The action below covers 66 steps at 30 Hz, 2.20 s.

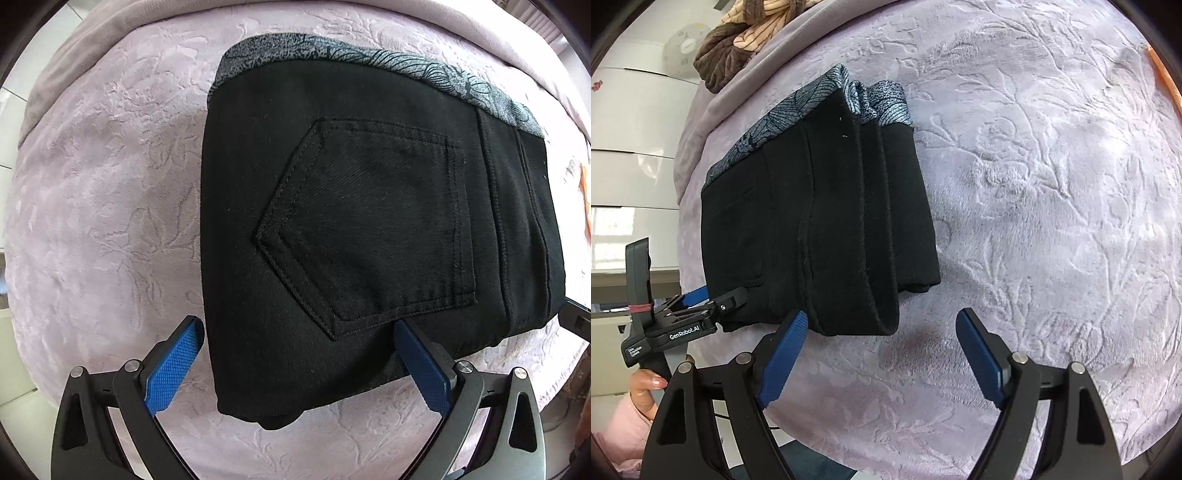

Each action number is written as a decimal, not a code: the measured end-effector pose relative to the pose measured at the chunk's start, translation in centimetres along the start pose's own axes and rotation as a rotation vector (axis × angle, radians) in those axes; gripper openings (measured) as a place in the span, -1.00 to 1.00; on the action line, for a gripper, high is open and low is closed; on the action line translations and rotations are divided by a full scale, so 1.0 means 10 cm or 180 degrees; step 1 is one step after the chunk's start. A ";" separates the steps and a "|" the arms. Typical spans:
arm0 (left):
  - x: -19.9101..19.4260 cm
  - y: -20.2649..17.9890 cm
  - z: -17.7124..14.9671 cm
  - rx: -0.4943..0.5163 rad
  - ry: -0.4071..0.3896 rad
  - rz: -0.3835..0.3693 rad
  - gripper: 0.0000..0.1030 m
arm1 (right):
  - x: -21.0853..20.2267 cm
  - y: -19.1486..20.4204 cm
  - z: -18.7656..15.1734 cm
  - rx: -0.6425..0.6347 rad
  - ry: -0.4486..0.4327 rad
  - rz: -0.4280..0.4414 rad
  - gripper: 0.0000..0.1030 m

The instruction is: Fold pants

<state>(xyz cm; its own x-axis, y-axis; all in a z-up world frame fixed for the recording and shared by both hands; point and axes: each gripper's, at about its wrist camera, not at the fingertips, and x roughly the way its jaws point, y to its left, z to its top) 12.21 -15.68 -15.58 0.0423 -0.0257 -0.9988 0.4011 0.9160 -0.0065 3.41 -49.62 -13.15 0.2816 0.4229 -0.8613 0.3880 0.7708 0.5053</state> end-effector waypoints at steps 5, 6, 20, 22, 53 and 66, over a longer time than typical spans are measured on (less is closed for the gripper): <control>0.11 0.08 0.02 -0.0019 0.0045 -0.0085 1.00 | -0.01 -0.04 0.09 -0.0015 0.0009 0.0034 0.66; 0.14 0.10 0.02 -0.0041 0.0056 -0.0111 1.00 | -0.01 -0.05 0.11 -0.0006 0.0010 0.0040 0.66; -0.09 0.55 0.16 0.0053 -0.0415 -0.0445 1.00 | 0.05 -0.09 0.35 -0.0037 0.0068 0.0227 0.66; -0.07 0.70 0.27 0.0020 -0.0468 -0.0520 1.00 | 0.06 -0.13 0.42 -0.0046 0.0072 0.0282 0.66; -0.28 1.11 -0.10 0.0061 -0.0567 -0.1308 0.14 | 0.10 -0.02 0.44 0.0217 0.0397 0.1631 -0.04; 0.20 1.04 -0.43 -0.0142 -0.0488 -0.0675 1.00 | 0.47 0.09 -0.10 0.0020 0.0426 0.0915 0.22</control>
<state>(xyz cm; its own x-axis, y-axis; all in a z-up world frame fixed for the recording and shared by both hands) 12.57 -4.47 -17.85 0.1012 -0.2762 -0.9557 0.3752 0.9003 -0.2205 4.15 -46.49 -16.79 0.2626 0.6823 -0.6823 0.3149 0.6078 0.7290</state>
